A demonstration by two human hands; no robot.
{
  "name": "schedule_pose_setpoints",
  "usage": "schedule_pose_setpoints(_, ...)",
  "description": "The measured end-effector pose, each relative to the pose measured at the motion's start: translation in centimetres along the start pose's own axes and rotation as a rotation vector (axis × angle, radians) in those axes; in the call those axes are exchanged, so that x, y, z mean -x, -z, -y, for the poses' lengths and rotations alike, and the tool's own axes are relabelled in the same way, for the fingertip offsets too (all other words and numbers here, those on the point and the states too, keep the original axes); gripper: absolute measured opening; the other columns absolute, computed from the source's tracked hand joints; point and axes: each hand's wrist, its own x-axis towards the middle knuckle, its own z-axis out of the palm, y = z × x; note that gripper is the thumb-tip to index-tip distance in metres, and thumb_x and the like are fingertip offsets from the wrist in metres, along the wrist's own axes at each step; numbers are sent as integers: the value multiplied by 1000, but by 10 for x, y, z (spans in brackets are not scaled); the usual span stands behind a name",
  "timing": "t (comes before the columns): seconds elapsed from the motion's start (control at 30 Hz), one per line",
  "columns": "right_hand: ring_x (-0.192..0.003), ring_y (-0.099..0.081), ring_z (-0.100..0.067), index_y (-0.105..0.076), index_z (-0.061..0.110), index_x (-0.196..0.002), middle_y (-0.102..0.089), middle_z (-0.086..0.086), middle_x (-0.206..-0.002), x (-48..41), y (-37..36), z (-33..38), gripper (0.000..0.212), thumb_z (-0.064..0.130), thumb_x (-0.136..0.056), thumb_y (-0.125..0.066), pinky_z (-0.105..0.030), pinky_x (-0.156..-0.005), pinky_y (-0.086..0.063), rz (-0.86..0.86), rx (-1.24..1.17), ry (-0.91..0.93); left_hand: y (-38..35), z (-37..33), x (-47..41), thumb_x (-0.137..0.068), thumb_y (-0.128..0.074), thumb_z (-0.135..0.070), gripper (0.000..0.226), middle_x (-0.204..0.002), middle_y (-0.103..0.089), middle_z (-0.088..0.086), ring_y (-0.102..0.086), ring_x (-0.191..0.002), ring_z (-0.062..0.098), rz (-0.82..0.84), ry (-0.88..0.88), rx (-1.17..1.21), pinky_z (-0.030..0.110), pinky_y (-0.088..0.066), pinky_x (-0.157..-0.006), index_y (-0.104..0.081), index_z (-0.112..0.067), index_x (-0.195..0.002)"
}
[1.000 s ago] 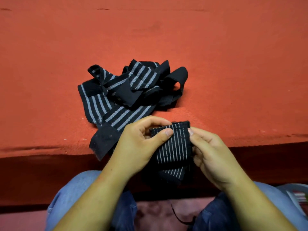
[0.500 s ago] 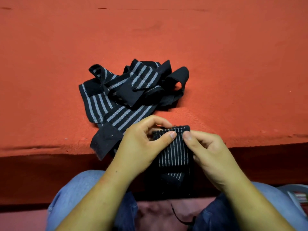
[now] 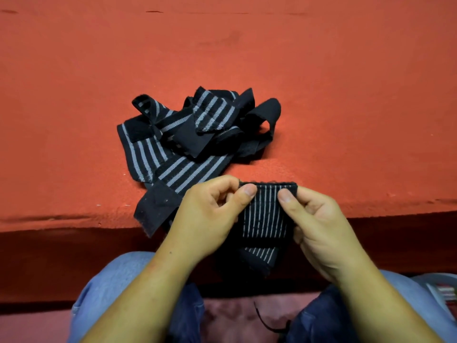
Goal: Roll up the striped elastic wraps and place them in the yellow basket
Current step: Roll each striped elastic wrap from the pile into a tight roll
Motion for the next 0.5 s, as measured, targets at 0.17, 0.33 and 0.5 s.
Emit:
schedule_pose_setpoints(0.17, -87, -77, -23, -75, 6, -107, -79, -17, -100, -5, 1, 12, 29, 25, -94, -57, -33, -73, -64, -125, -191, 14, -5, 8, -1, -87, -79, -43, 19, -76, -60, -7, -56, -70, 13, 146, 55, 162, 29, -53, -69, -66, -34, -97)
schedule_pose_setpoints(0.33, -91, -75, -20, -69, 6, -117, -77, -11, -103, -10, 11, 20, 30, 26, -102, -52, -37, -77, -65, -221, -352, 25, -10, 13, 2, -87, -82, -22, 21, -81, -64, -15, -55, -70, 6, 237, 67, 30, 20, -49, -69, -66, -29, -99)
schedule_pose_setpoints(0.5, -88, -75, -18, -67, 7, -116, -77, -9, -99, -11, 14, 21, 30, 28, -102, -52, -36, -79, -64, -216, -421, 18, -10, 13, 3, -90, -80, -24, 20, -73, -66, -12, -52, -59, 7, 298, 88, -32, 24, -48, -64, -63, -30, -97)
